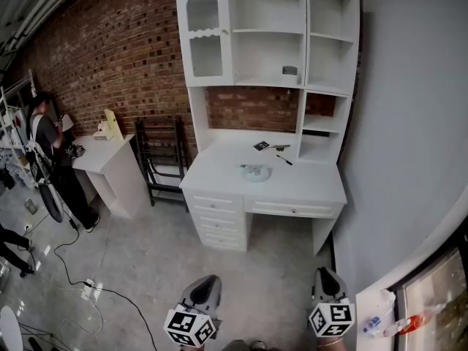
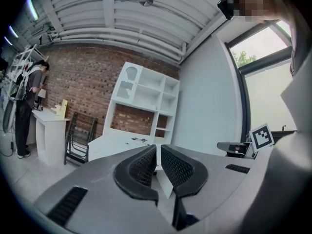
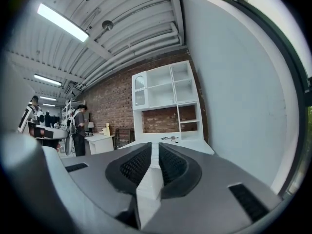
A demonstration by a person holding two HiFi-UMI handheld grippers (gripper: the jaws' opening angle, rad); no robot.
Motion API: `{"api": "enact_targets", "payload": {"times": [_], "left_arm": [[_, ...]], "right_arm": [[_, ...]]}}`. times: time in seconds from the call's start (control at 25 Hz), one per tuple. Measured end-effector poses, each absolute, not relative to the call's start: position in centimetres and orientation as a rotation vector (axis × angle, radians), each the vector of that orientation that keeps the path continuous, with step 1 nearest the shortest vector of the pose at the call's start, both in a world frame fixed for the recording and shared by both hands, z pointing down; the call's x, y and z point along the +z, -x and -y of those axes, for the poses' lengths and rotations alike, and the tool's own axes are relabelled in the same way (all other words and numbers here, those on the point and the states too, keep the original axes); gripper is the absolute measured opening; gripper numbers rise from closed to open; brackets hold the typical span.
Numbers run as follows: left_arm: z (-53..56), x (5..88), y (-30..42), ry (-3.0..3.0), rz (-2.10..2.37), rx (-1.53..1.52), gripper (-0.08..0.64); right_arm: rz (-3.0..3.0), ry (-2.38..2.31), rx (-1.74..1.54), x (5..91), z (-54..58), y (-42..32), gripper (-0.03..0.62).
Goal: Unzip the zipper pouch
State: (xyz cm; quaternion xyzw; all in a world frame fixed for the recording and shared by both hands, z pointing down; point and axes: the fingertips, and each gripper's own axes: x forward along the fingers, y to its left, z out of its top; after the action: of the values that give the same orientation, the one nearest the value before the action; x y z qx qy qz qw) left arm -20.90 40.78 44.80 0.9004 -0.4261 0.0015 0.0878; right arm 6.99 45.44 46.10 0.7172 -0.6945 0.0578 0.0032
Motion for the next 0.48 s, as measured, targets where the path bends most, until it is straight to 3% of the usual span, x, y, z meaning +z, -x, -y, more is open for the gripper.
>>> {"api": "enact_targets", "payload": {"times": [0.16,0.32,0.48], "left_arm": [[-41.0,44.2,20.7,-2.7,1.267,-0.02,0.016],[-41.3,44.5,20.3,-2.705,1.253,-0.012,0.153],[-41.6,44.0,19.9,-2.719,1.244,-0.054,0.236]], "right_arm": [[2.265,-2.168,0.207,46.2,-45.2,-6.0,0.189],[2.331,-2.096,0.153,46.1,-45.4,-4.8,0.293],[2.418,-2.081,0.14,45.3,-45.3,-4.2,0.377]]}}
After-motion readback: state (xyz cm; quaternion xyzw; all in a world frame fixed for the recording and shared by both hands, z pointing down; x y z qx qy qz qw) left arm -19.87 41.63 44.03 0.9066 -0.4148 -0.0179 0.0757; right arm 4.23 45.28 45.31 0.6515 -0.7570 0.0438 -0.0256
